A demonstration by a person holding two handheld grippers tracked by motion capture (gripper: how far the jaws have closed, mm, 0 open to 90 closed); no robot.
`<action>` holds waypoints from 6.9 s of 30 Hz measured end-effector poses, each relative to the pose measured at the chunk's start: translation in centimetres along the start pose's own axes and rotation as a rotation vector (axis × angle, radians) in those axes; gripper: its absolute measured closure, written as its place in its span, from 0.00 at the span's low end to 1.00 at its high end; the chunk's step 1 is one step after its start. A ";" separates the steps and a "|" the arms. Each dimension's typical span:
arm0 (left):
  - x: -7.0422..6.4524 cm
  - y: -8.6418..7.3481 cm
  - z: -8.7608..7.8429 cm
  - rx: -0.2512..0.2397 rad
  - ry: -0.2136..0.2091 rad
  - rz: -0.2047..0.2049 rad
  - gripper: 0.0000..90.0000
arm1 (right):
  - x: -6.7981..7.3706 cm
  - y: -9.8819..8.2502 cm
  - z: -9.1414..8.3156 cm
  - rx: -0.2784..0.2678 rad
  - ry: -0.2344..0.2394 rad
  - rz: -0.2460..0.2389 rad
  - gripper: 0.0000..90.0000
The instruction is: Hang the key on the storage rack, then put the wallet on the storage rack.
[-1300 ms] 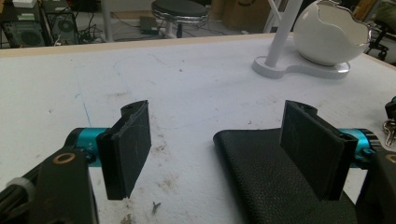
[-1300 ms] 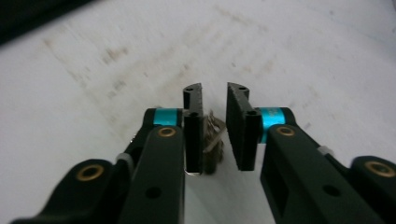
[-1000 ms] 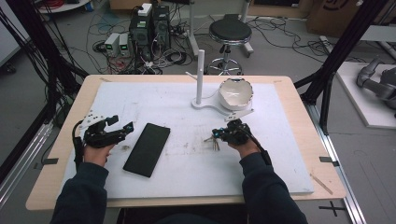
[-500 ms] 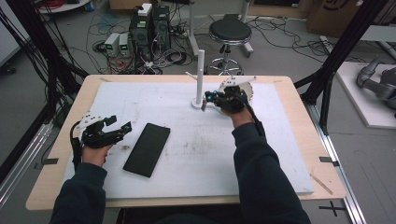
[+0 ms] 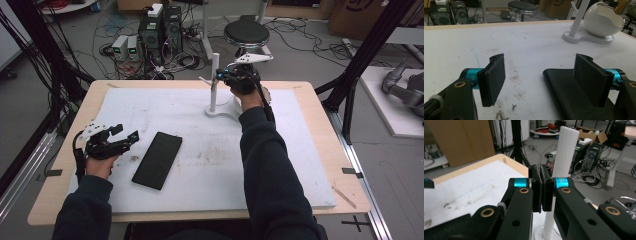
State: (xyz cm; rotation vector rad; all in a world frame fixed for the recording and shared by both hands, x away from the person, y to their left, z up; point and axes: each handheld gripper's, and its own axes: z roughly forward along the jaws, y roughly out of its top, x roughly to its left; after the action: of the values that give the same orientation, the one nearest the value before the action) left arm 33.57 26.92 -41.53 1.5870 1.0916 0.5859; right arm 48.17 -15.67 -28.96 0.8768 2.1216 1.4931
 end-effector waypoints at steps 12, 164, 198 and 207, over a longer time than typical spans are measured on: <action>0.0 0.0 0.0 0.002 0.002 -0.001 0.29 | -0.9 -0.8 0.8 0.017 -0.006 0.056 0.94; -7.9 0.0 1.7 0.003 -0.272 0.146 0.61 | -1.2 -16.2 -13.4 0.165 -0.177 0.054 0.28; -8.5 -1.2 3.2 0.210 -0.303 0.156 0.79 | -1.4 -16.4 -13.6 0.164 -0.167 0.062 0.28; -8.7 0.9 2.9 0.120 -0.411 0.166 0.80 | -0.8 -16.2 -13.3 0.130 -0.074 0.022 0.28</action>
State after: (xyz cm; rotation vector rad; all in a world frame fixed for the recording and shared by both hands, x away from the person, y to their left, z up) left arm 32.29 17.84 -40.14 1.8154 0.7025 0.2844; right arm 36.04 -29.13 -39.57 0.9889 2.1811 1.3237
